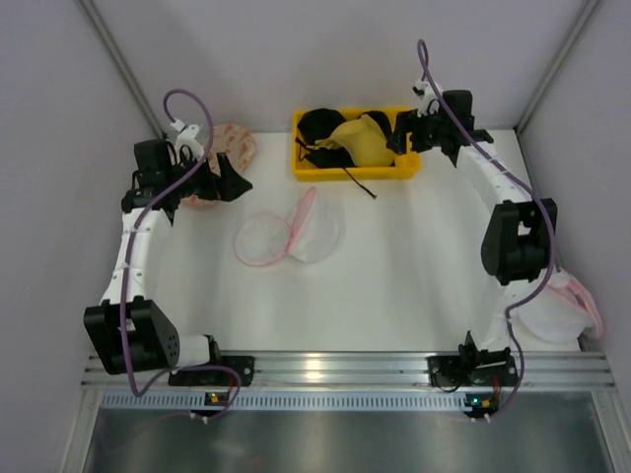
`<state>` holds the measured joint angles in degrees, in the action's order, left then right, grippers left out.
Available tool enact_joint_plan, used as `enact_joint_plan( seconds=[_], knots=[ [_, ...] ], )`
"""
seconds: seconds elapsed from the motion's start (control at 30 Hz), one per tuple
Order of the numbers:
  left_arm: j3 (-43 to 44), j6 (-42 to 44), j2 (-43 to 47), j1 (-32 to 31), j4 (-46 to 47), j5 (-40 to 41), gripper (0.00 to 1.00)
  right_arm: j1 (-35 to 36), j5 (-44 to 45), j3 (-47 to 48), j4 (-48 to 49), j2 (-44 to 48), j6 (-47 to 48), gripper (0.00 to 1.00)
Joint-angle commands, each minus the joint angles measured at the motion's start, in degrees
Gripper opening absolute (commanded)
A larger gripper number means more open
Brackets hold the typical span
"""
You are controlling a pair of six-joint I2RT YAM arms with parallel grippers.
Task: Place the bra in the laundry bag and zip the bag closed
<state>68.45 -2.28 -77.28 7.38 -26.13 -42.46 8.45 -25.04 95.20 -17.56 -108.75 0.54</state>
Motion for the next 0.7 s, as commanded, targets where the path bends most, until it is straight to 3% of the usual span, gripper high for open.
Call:
enact_joint_plan(
  seconds=[0.0,0.37,0.53,0.67],
  knots=[
    [4.58,5.01,1.78,-0.08,-0.06,-1.14,0.98,-0.27,1.31,7.71,1.83,-7.93,3.67,0.78],
    [11.00,3.95,-4.98,-0.08,-3.31,6.86,0.98,-2.91,-6.95,34.07,7.36,-34.06,1.93,0.90],
    [14.60,3.25,-8.68,-0.08,-5.24,10.45,0.98,-2.91,-7.74,35.05,10.97,-38.81,-0.10,0.93],
    [17.16,2.55,-11.58,-0.08,-5.77,13.01,0.98,-3.08,-11.25,35.41,10.80,-39.44,-2.99,0.86]
  ],
)
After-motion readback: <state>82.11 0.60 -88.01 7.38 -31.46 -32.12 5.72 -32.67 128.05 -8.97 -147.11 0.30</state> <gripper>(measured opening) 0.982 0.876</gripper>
